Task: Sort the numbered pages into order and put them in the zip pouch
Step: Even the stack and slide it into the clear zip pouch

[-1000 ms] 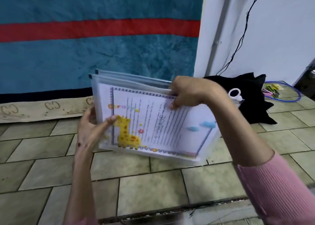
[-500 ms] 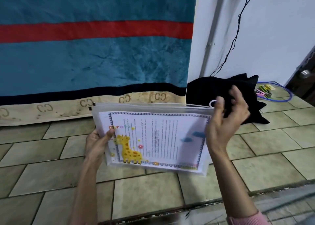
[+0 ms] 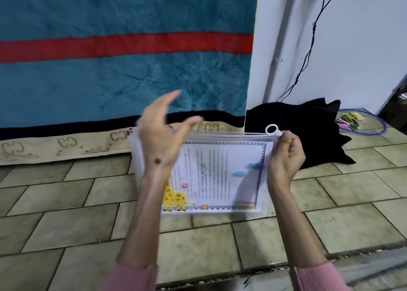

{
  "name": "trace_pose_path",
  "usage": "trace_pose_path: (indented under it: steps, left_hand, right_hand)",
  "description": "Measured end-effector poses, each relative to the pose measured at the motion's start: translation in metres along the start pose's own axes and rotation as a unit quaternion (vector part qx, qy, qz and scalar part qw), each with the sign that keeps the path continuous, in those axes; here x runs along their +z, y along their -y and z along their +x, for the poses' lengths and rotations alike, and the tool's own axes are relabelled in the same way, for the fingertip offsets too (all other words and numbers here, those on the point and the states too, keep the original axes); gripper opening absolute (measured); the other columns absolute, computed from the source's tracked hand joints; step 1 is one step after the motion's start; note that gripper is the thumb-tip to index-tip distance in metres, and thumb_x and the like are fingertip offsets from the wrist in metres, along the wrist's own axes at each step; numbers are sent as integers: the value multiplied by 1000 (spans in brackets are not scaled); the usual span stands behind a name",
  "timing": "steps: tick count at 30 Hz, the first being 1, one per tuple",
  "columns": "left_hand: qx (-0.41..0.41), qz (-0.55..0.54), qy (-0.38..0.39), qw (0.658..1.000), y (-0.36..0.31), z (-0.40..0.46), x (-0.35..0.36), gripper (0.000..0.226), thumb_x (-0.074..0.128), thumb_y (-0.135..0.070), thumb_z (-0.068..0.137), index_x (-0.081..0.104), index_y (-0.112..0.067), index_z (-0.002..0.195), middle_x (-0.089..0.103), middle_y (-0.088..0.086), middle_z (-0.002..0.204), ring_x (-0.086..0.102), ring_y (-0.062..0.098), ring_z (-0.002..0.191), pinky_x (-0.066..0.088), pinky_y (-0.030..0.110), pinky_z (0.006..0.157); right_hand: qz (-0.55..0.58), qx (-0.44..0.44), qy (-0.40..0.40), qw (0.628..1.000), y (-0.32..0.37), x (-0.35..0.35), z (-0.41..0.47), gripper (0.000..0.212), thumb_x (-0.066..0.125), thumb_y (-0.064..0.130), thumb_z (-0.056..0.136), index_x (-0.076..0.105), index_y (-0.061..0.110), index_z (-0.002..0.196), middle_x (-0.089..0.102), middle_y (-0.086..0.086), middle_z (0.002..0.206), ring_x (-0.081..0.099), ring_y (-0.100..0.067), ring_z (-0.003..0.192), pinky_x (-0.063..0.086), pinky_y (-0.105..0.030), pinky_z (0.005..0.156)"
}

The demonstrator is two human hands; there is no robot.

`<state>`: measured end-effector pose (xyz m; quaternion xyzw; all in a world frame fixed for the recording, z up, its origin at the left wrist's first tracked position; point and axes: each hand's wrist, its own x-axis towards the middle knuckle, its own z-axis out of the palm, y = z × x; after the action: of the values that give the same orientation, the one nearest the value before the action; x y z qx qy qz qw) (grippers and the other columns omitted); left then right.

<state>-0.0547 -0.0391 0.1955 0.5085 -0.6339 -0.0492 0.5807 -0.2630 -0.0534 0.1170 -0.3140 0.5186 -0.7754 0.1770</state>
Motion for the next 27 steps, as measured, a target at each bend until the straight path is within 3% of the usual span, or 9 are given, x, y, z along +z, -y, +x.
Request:
trace_pose_path:
  steps: [3,6,10,14,17,20,23,27]
  left_hand:
    - [109,72,216,968,-54,7,52,59,66,-60,68,62,-31,118,66,-13,117,55,7,113,34,34,102]
    - [117,120,323,932,-72,3,96,48,63,-57,74,63,-34,115,69,-12,111,58,7,110,30,34,101]
    - [125,131,325,928,-70,2,111,25,63,-47,78,71,-33,97,73,-7,94,62,11,99,29,34,100]
    - [121,146,316,930,-63,9,101,22,65,-49,76,72,-35,92,59,-10,65,61,9,94,22,38,108]
    - [89,179,315,928,-42,16,83,20,66,-48,74,73,-35,89,72,-10,85,61,8,101,18,40,111]
    - [34,204,304,930,-12,29,51,17,67,-48,75,72,-36,86,73,-10,97,60,11,107,22,45,110]
    - [-29,230,291,928,20,42,14,12,68,-48,74,70,-38,79,72,-12,99,59,12,108,27,47,108]
    - [-122,242,279,921,63,50,-32,8,68,-49,73,64,-43,71,69,-11,109,56,17,114,34,46,105]
  right_hand:
    - [12,-10,-1,1000,-3,4,1,28,44,20,97,56,28,74,55,10,72,49,6,66,42,-15,65]
    - [24,-14,-3,1000,-4,4,-1,27,46,15,96,58,27,75,59,9,74,53,8,66,43,-13,65]
    - [9,-26,-7,1000,-5,0,0,29,45,15,97,57,29,74,60,10,75,54,9,66,42,-11,66]
    - [-33,-53,3,998,-8,3,-3,20,46,23,95,60,19,82,63,-3,81,55,-3,73,45,-24,71]
    - [-58,-52,-10,997,-10,3,-4,18,46,26,96,59,18,87,61,-7,86,52,0,73,44,-28,75]
    - [-63,-50,-35,996,-12,-1,6,24,46,28,96,63,12,91,59,-5,85,49,1,72,44,-30,74]
    - [-61,-46,-56,996,-10,-4,15,25,44,26,96,61,10,88,54,7,73,48,5,67,41,-26,71]
    - [-68,-45,-66,994,-14,-8,23,30,44,23,96,63,0,91,51,16,72,48,13,64,39,-18,69]
